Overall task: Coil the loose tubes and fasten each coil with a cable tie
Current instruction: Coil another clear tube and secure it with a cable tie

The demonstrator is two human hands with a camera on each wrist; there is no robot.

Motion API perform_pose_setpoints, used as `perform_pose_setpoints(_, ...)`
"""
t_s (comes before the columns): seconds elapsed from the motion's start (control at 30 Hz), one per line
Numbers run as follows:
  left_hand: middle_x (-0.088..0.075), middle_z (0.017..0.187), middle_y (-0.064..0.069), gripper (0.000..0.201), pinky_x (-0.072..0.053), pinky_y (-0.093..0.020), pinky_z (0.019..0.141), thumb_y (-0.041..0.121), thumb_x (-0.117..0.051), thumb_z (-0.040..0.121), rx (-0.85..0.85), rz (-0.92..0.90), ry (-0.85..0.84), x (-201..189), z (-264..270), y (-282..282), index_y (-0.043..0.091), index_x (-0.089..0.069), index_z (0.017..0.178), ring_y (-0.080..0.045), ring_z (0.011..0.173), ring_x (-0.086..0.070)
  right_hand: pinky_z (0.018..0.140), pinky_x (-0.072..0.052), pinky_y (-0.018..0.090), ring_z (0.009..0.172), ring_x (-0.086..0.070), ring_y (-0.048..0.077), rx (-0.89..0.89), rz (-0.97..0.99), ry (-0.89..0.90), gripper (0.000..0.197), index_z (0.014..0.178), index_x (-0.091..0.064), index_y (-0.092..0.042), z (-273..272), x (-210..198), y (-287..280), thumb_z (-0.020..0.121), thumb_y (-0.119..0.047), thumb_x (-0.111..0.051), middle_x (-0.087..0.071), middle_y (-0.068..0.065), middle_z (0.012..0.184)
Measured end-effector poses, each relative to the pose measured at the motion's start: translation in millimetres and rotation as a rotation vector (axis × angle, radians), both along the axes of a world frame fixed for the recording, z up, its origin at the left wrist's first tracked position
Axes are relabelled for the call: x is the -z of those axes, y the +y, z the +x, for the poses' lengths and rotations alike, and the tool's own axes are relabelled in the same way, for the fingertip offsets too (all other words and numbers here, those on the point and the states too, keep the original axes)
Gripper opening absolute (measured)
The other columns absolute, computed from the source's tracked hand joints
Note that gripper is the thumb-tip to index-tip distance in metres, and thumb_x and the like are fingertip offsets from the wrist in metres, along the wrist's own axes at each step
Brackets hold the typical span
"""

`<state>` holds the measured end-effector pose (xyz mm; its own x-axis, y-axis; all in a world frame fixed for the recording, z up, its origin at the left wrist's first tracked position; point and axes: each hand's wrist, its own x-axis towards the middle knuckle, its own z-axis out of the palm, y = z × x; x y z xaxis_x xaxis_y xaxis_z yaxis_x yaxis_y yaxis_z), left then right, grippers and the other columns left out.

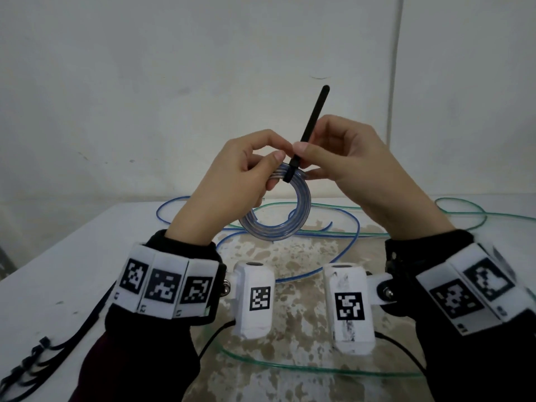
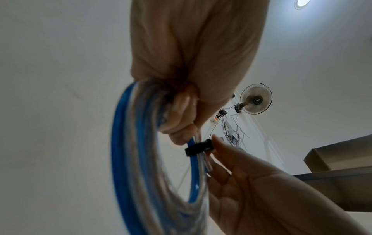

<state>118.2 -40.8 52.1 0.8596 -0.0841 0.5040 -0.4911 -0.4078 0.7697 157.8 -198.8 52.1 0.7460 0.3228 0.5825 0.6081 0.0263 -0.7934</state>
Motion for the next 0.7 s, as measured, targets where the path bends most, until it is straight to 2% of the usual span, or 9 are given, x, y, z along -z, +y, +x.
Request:
perform_pose_setpoints(0.07,-0.043,0.057,-0.006,0.030,-0.026,-0.018,0.042,0.013,-0.045,0.100,-0.017,-0.022,-0.003,1.5,0.8,-3.4,0.028,-0.063,0.080,-0.016,0.045,-0.028,0.068,-0.058,0.033,0.074,-0.062,0.015,0.078,-0.042,-0.092,0.017,0.075,-0.055,-0.013,2.1,0.3,-1.4,0.087,-0.014,-0.067,-0.062,0.004,0.077)
perform_pose_setpoints(0.13,-0.043,0.057,-0.006,0.035,-0.026,-0.018,0.042,0.011,-0.044,0.100,-0.016,-0.044,-0.002,2.8,1.3,-6.9,0.030,-0.063,0.077,-0.014,0.044,-0.027,0.071,-0.058,0.038,0.077,-0.064,0.019,0.123,-0.064,-0.139,0.017,0.077,-0.056,-0.010,3.5,-0.3,-3.7,0.085,-0.019,-0.068,-0.067,0.008,0.085)
perform_pose_setpoints(0.2,-0.042,0.058,-0.008,0.037,-0.025,-0.018,0.041,0.009,-0.043,0.100,0.002,-0.058,-0.016,3.5,2.3,-9.5,0.029,-0.063,0.076,-0.013,0.044,-0.026,0.073,-0.057,0.040,0.078,-0.066,0.017,0.143,-0.057,-0.152,0.018,0.076,-0.056,-0.012,4.4,-1.1,-6.2,0.083,-0.022,-0.068,-0.068,0.008,0.086)
perform_pose_setpoints(0.3,-0.043,0.063,-0.014,0.040,-0.024,-0.017,0.043,0.008,-0.042,0.099,0.014,-0.039,-0.060,3.1,2.1,-10.6,0.031,-0.064,0.076,-0.020,0.053,-0.028,0.067,-0.058,0.035,0.076,-0.065,0.016,0.149,-0.002,-0.143,0.018,0.074,-0.054,-0.012,3.3,-1.3,-5.1,0.085,-0.016,-0.067,-0.063,0.002,0.078)
perform_pose_setpoints(0.37,-0.044,0.064,-0.016,0.039,-0.024,-0.017,0.043,0.007,-0.041,0.099,0.003,-0.025,-0.070,3.0,1.1,-10.1,0.031,-0.064,0.077,-0.019,0.051,-0.029,0.063,-0.057,0.031,0.074,-0.064,0.015,0.151,0.040,-0.120,0.018,0.074,-0.053,-0.009,1.8,-1.3,-2.3,0.086,-0.011,-0.066,-0.061,0.002,0.077)
perform_pose_setpoints(0.43,-0.043,0.063,-0.015,0.036,-0.024,-0.017,0.042,0.005,-0.040,0.099,-0.013,-0.011,-0.071,1.8,-1.0,-11.5,0.025,-0.063,0.080,-0.011,0.043,-0.027,0.059,-0.055,0.027,0.070,-0.063,0.011,0.165,0.071,-0.099,0.016,0.077,-0.052,-0.005,1.0,-1.7,-1.2,0.087,-0.007,-0.065,-0.061,0.006,0.078)
perform_pose_setpoints(0.5,-0.044,0.061,-0.013,0.032,-0.023,-0.018,0.042,0.004,-0.040,0.099,-0.032,0.030,-0.079,1.1,-2.7,-14.0,0.020,-0.063,0.083,-0.006,0.040,-0.027,0.056,-0.053,0.024,0.069,-0.063,0.011,0.176,0.094,-0.079,0.017,0.076,-0.051,-0.006,1.5,-1.1,-1.7,0.087,-0.006,-0.065,-0.061,0.009,0.080)
perform_pose_setpoints(0.6,-0.045,0.060,-0.007,0.030,-0.024,-0.019,0.043,0.004,-0.038,0.098,-0.054,0.082,-0.077,0.2,-3.8,-17.3,0.015,-0.061,0.083,-0.005,0.041,-0.030,0.055,-0.053,0.025,0.072,-0.063,0.019,0.189,0.102,-0.060,0.021,0.073,-0.050,-0.011,3.7,-0.6,-3.3,0.087,-0.007,-0.064,-0.061,0.012,0.083)
perform_pose_setpoints(0.7,-0.045,0.056,0.002,0.029,-0.027,-0.024,0.046,0.008,-0.038,0.097,-0.064,0.127,-0.036,-0.6,-5.7,-19.6,0.015,-0.064,0.085,-0.009,0.044,-0.033,0.058,-0.055,0.028,0.068,-0.061,0.018,0.139,0.092,-0.020,0.020,0.074,-0.050,-0.008,5.6,-1.5,-9.6,0.087,-0.005,-0.065,-0.059,0.009,0.077)
